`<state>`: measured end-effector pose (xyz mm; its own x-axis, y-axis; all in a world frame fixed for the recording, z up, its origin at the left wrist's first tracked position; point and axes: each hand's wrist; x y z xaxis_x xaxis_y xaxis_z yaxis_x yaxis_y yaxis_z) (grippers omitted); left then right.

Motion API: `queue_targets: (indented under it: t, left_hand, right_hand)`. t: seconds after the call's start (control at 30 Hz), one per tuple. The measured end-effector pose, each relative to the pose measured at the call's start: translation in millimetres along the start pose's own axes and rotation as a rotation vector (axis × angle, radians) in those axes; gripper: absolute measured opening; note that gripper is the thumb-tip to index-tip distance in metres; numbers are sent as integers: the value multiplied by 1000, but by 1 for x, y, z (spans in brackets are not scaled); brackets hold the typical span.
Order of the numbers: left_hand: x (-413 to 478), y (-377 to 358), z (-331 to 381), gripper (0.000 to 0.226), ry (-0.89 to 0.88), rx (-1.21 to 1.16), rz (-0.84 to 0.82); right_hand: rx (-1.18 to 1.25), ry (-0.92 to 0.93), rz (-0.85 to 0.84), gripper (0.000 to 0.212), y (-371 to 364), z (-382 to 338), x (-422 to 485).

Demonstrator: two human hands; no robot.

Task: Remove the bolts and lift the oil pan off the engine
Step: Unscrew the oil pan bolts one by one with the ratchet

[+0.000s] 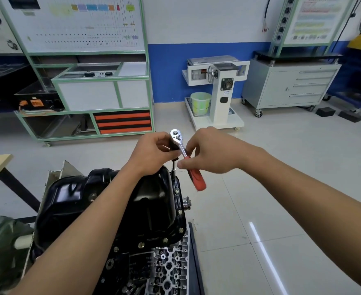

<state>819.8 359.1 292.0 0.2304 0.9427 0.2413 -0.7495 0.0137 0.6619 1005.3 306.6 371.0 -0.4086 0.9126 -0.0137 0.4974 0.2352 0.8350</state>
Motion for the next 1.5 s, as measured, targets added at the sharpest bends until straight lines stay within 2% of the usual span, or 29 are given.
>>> queue_targets:
  t: [0.1, 0.17, 0.33, 0.47, 0.53, 0.6, 0.67, 0.73, 0.87, 0.93, 1.07, 1.2, 1.27, 1.4, 1.5]
  left_hand:
    - [0, 2, 1, 18, -23, 20, -27]
    - [-1, 3, 1, 26, -22, -16, -77]
    - [-1, 7, 4, 26, -60, -23, -198]
    - [0, 11, 4, 28, -62, -36, -231]
    - [0, 9, 4, 29, -63, -4, -205]
    - [1, 5, 3, 27, -52, 28, -143]
    - [2, 2, 1, 24, -15, 37, -69]
    - [3, -1, -1, 21, 14, 28, -17]
    - [1, -3, 0, 21, 11, 34, 20]
    - [1, -3, 0, 23, 4, 44, 43]
    - [1, -3, -2, 21, 12, 65, 77]
    - [-1, -1, 0, 23, -76, 66, 23]
    - [-1, 1, 0, 19, -128, 84, -36]
    - [-1, 4, 0, 18, -125, 55, -148]
    - [0, 9, 1, 20, -91, -51, -193]
  right_hand:
    - [4, -10, -45, 21, 19, 3, 3]
    - [-89, -5, 12, 20, 27, 8, 10]
    - [-249, 1, 239, 44, 17, 21, 34]
    - [-205, 93, 196, 54, 3, 27, 40]
    - [-140, 108, 163, 52, 0, 27, 38]
    - [-168, 87, 157, 40, 1, 26, 37]
    - [-265, -1, 194, 32, 8, 22, 32]
    - [-256, -112, 221, 34, 16, 14, 24]
    - [-24, -163, 45, 47, 17, -3, 4]
    - [6, -159, -10, 39, 6, -10, -1]
    - [54, -150, -15, 31, -5, -9, 0]
    - [1, -153, -86, 24, 15, 0, 0]
    - [-92, -132, -14, 24, 24, 7, 4]
    - [-228, -18, 257, 34, 21, 22, 30]
    - [-148, 89, 215, 57, 10, 31, 46]
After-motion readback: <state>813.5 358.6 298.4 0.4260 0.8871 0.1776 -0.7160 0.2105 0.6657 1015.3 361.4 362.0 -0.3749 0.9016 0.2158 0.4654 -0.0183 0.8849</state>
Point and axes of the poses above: each hand's wrist, its own x-axis towards the middle knuckle, its own y-axis out of the back of the hand, z = x × y, and after that the axes turned 15 degrees about x, right-handed
